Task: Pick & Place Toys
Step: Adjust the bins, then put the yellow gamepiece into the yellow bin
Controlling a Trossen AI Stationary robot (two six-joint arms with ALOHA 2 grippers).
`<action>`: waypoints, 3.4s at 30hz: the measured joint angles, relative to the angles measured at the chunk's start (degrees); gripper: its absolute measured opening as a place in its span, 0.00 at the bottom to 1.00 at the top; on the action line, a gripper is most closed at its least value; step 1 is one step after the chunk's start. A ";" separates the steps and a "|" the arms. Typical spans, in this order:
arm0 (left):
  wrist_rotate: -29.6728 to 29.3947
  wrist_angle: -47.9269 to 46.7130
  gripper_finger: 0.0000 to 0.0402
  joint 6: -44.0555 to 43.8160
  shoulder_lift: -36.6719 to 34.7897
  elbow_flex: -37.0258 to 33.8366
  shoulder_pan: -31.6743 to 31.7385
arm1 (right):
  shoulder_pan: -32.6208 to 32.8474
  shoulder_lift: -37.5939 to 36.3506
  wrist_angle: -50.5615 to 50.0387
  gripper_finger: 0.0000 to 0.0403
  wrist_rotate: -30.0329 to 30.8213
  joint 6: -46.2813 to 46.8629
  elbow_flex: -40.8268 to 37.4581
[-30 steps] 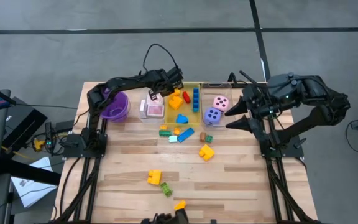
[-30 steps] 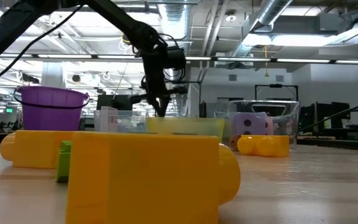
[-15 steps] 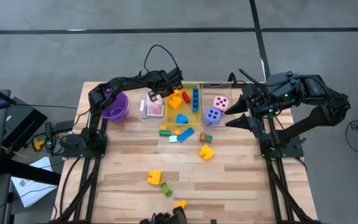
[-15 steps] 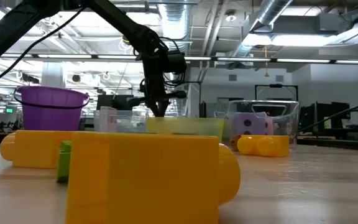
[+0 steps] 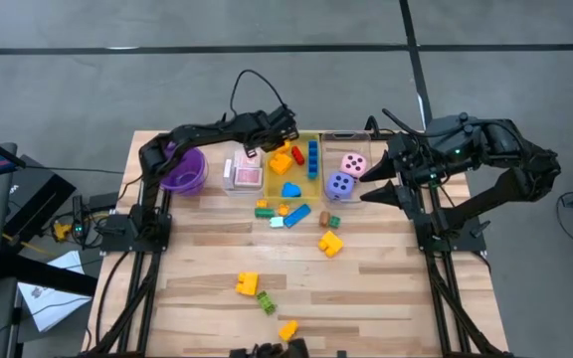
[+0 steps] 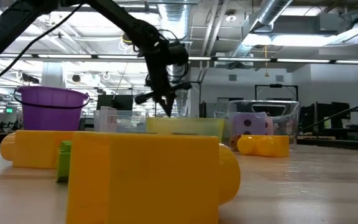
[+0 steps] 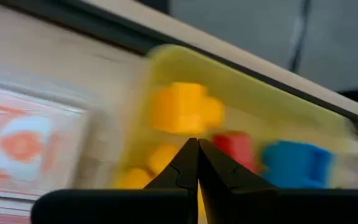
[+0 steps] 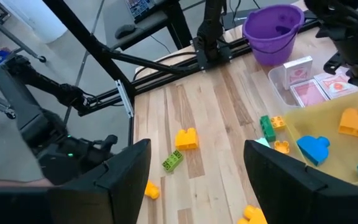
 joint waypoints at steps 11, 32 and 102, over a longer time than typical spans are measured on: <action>-3.91 -0.64 0.00 16.00 -8.04 0.00 -6.28 | -1.51 0.00 -3.30 0.62 6.30 3.89 0.00; -9.70 -3.54 0.00 33.22 -44.85 -15.11 -19.05 | -24.71 15.38 -25.59 0.03 20.79 15.24 -6.31; -10.01 8.24 0.00 23.78 -54.07 -25.94 -28.14 | -47.41 4.16 9.85 0.00 7.59 14.13 -47.80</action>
